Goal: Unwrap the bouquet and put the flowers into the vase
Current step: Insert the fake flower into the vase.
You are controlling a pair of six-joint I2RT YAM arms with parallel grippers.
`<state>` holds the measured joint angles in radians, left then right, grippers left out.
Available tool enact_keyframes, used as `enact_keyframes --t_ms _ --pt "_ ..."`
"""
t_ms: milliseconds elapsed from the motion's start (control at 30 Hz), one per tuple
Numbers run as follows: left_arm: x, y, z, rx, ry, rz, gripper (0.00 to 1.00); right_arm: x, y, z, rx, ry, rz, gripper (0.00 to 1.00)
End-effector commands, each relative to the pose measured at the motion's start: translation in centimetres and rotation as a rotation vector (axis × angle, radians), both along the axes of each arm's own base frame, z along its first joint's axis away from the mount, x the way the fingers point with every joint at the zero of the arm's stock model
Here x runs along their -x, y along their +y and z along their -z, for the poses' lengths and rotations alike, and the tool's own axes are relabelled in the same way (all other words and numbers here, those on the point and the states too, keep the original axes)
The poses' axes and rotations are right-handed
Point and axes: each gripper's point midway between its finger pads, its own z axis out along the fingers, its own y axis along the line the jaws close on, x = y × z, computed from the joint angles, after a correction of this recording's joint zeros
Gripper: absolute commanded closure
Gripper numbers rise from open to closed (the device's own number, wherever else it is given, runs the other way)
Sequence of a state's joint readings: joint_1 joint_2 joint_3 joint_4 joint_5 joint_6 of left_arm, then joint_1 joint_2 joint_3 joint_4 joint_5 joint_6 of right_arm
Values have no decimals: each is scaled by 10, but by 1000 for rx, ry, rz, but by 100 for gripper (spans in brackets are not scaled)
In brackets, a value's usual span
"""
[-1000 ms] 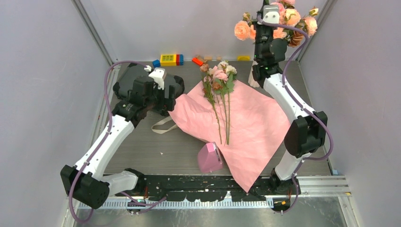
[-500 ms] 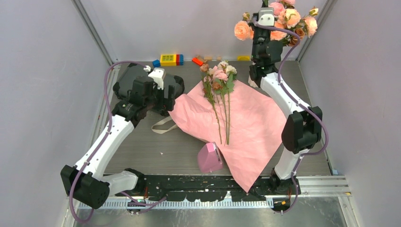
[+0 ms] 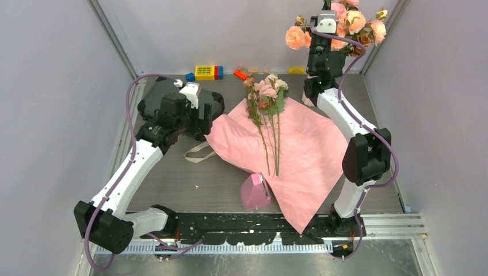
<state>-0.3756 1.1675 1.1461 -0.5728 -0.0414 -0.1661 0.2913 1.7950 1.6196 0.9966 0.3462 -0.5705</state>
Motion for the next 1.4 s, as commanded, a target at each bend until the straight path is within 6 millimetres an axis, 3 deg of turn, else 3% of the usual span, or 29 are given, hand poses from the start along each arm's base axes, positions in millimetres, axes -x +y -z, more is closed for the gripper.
enact_keyframes --t_ms 0,633,1367 --pt "-9 3 -9 -6 -51 -10 8 11 -13 -11 -39 -88 24 100" --pt "-12 5 -3 -12 -34 -17 8 0 -32 20 -114 -60 35 100" --pt "-12 5 -4 -7 -38 -17 8 -14 -44 90 -163 62 106 100"
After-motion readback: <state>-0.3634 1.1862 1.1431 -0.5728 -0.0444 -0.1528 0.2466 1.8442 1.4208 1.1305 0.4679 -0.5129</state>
